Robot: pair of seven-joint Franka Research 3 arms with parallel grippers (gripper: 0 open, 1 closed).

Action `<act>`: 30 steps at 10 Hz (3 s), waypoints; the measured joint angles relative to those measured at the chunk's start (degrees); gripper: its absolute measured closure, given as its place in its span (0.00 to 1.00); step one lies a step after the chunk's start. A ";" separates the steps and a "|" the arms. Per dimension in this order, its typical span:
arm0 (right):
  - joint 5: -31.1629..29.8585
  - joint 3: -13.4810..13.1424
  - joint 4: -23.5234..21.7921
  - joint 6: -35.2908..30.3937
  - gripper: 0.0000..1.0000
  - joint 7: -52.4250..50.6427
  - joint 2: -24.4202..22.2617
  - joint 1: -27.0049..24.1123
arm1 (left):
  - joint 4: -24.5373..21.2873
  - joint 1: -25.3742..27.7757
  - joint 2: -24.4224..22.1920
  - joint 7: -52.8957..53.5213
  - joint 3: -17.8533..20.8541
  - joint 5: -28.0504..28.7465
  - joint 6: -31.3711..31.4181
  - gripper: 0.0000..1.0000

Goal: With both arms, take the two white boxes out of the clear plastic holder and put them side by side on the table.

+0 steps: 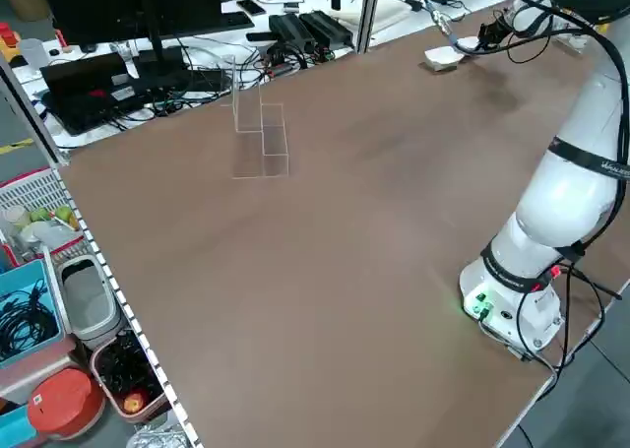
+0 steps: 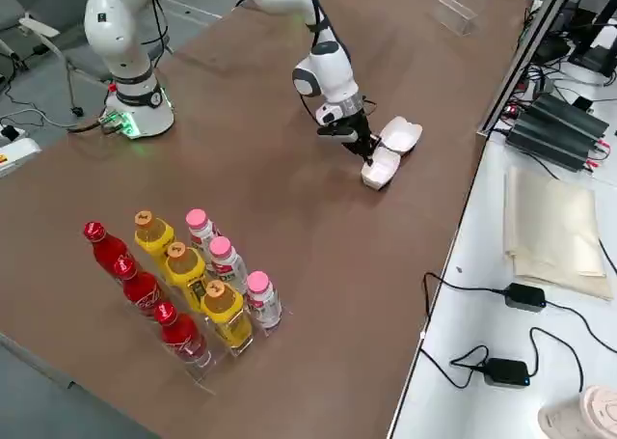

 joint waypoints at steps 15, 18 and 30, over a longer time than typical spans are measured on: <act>0.05 -0.12 1.25 -3.76 0.00 0.04 0.29 -1.13 | 1.39 -0.03 -2.29 -0.40 -0.12 0.00 -3.23 0.00; 0.06 -0.65 2.21 -8.85 0.00 0.06 -1.34 -1.25 | 1.50 -0.44 -5.76 -0.71 -0.11 0.00 -4.95 0.00; -11.45 -10.82 3.16 -31.73 0.00 -6.83 -10.76 0.36 | 1.28 0.29 -4.42 -0.45 0.01 1.03 -4.93 0.00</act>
